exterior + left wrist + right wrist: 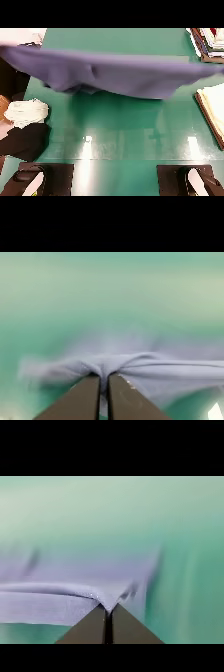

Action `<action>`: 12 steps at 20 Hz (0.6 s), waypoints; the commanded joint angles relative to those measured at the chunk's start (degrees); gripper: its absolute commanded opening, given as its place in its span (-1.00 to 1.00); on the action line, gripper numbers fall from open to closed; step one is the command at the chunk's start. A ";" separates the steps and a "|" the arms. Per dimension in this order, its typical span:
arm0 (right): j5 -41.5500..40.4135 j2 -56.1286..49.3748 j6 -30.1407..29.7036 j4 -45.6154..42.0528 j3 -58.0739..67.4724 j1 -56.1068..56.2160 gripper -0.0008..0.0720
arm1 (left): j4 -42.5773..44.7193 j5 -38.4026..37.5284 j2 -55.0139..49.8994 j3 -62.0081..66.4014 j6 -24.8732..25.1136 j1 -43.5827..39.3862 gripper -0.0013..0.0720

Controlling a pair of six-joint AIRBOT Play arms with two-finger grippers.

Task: Fold the shirts.

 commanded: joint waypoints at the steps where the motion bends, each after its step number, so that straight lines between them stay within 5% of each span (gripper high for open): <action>1: -0.98 0.11 0.31 -0.48 22.47 -0.04 -0.94 | -1.03 -0.22 1.05 20.06 1.42 0.04 -0.89; 7: 7.02 -6.21 6.80 -8.22 47.89 -0.04 -0.94 | -1.05 2.99 1.05 37.16 1.46 0.04 -0.89; 12: 7.98 -4.26 8.26 -12.37 40.17 -0.15 -0.94 | -2.60 2.10 -0.39 27.63 1.42 0.04 -0.89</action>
